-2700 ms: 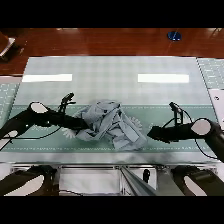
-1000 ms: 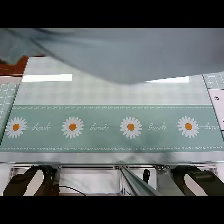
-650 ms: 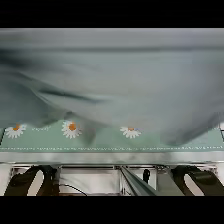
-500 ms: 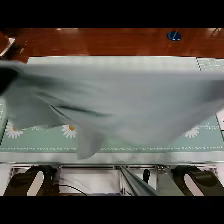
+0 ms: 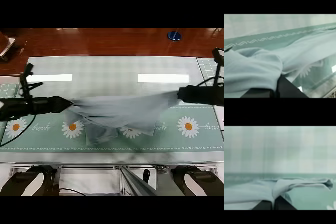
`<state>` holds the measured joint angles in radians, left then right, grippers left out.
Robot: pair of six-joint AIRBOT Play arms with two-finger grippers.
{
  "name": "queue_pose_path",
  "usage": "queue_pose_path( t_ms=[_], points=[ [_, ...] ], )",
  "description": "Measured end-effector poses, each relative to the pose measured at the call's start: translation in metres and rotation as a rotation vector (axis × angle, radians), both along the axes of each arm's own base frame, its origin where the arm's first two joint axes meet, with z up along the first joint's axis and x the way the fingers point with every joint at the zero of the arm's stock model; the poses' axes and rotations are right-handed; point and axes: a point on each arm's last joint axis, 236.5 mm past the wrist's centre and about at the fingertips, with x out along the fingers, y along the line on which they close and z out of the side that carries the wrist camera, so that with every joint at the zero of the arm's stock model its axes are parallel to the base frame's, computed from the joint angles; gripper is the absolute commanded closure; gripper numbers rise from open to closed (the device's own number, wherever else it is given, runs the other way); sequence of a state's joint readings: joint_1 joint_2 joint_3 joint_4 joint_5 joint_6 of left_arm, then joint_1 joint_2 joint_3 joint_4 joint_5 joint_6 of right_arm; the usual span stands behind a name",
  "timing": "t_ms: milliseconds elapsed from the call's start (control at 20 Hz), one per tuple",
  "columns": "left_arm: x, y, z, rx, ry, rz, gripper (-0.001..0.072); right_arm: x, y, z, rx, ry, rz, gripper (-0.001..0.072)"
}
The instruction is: Fold the shirts.
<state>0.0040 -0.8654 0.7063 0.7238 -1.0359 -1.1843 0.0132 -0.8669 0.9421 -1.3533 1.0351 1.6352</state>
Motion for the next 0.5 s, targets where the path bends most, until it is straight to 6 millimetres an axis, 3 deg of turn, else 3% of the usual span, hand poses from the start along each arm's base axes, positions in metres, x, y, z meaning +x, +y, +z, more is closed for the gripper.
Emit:
queue_pose_path(
  t_ms=[150,200,250,400,500],
  points=[
    [0.032,-0.009,-0.041,-0.01,0.085,0.034,0.0671,0.046,-0.01,-0.035,0.063,0.067,-0.063,0.0663],
    [0.042,-0.012,-0.051,-0.02,0.113,0.043,0.0499,0.06,-0.013,-0.045,0.089,0.093,-0.077,0.0475],
    [0.049,-0.016,-0.061,-0.027,0.143,0.044,0.0202,0.072,-0.015,-0.052,0.116,0.107,-0.087,0.0296],
    [0.067,-0.023,-0.072,-0.052,0.198,0.031,0.0199,0.102,-0.018,-0.061,0.209,0.139,-0.109,0.0296],
    [0.07,-0.016,-0.064,-0.05,0.219,-0.013,0.0199,0.105,-0.027,-0.057,0.235,0.162,-0.105,0.0297]
  ],
)
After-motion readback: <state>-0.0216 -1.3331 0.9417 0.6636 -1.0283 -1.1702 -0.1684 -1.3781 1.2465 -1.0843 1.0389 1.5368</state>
